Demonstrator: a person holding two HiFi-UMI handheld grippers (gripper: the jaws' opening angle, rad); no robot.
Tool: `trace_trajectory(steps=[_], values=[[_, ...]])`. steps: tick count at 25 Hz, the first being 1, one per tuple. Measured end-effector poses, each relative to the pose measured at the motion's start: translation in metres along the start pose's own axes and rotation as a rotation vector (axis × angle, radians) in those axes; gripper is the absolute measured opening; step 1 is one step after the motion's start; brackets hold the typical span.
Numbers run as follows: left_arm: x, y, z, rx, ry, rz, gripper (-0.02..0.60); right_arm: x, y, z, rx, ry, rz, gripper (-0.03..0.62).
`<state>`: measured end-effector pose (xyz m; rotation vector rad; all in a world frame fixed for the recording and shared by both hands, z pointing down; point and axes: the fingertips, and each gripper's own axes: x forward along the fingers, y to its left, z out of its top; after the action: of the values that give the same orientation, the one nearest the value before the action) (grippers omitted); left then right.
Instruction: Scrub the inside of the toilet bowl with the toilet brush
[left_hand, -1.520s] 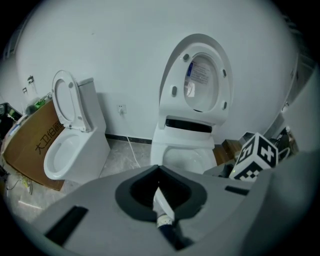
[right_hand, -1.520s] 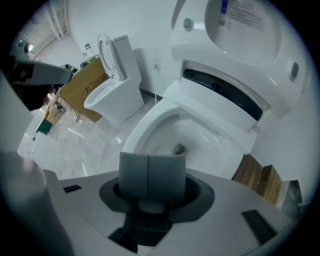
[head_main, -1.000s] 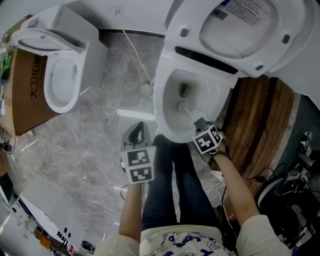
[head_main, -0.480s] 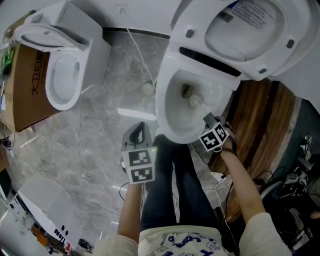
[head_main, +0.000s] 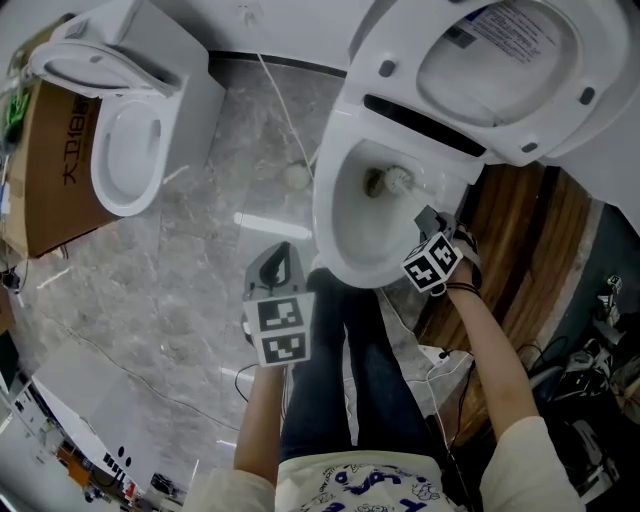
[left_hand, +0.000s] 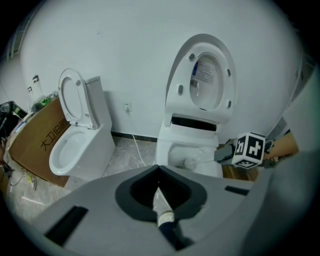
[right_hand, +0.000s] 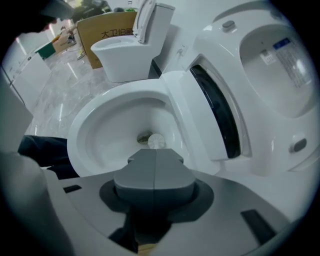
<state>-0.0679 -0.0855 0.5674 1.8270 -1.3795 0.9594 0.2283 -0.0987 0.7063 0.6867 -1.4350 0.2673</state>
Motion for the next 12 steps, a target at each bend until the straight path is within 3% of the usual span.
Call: trace_trajectory(steps=[6,12], values=[[0.0,0.0,0.003,0.001,-0.008,-0.002,0.002,-0.006,-0.021,0.011,-0.125,-0.059,-0.104,0.176],[0.0,-0.001,0.003,-0.005,-0.008,-0.003,0.002,-0.005,-0.015,-0.004,-0.181,-0.037,-0.112,0.176]])
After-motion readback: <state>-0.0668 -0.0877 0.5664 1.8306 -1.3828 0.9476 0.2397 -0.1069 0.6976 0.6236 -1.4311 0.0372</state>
